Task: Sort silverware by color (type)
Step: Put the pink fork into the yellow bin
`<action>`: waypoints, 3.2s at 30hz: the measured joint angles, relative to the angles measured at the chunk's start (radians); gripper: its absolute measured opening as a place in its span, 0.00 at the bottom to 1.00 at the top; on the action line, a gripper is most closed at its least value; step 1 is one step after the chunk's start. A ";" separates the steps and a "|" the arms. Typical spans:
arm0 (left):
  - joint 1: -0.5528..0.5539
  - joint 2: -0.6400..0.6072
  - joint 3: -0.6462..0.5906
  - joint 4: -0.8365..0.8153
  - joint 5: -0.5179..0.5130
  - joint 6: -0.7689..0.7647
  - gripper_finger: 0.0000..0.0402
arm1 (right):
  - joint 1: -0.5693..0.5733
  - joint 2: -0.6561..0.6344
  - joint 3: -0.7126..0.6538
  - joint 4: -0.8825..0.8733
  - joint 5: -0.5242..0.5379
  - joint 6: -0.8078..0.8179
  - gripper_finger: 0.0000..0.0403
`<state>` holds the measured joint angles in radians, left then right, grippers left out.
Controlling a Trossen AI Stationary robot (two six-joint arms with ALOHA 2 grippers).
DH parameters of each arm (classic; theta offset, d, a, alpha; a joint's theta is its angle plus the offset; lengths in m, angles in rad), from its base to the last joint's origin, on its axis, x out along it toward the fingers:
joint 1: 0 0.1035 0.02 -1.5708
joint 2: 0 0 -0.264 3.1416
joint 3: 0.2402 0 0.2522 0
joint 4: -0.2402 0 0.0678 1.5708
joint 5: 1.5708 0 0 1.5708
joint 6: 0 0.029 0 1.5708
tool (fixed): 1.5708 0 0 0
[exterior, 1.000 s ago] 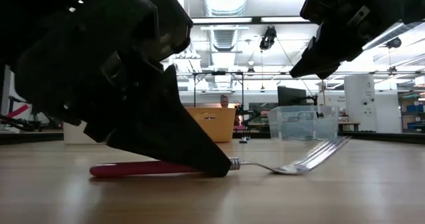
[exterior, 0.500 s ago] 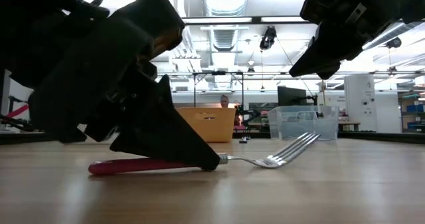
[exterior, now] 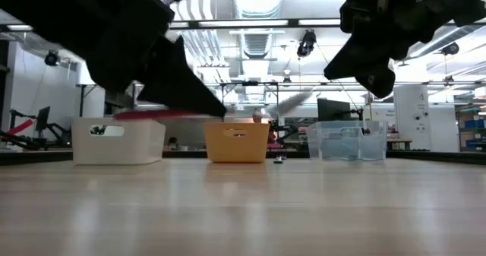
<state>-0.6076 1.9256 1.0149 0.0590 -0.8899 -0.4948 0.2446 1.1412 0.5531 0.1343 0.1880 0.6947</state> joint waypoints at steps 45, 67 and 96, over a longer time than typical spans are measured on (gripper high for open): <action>0.417 -0.291 0.004 0.123 -0.046 0.212 0.08 | -0.029 -0.146 0.001 -0.028 0.104 -0.015 0.53; 0.891 -0.157 0.003 0.042 0.287 -0.313 0.09 | -0.029 -0.097 0.001 -0.188 0.155 -0.142 0.53; 0.893 -0.081 0.020 0.046 0.316 -0.356 0.11 | -0.029 -0.096 -0.002 -0.204 0.180 -0.025 0.52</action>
<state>0.2852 1.8450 1.0348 0.1045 -0.5739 -0.8505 0.2153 1.0451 0.5514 -0.0697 0.3677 0.6701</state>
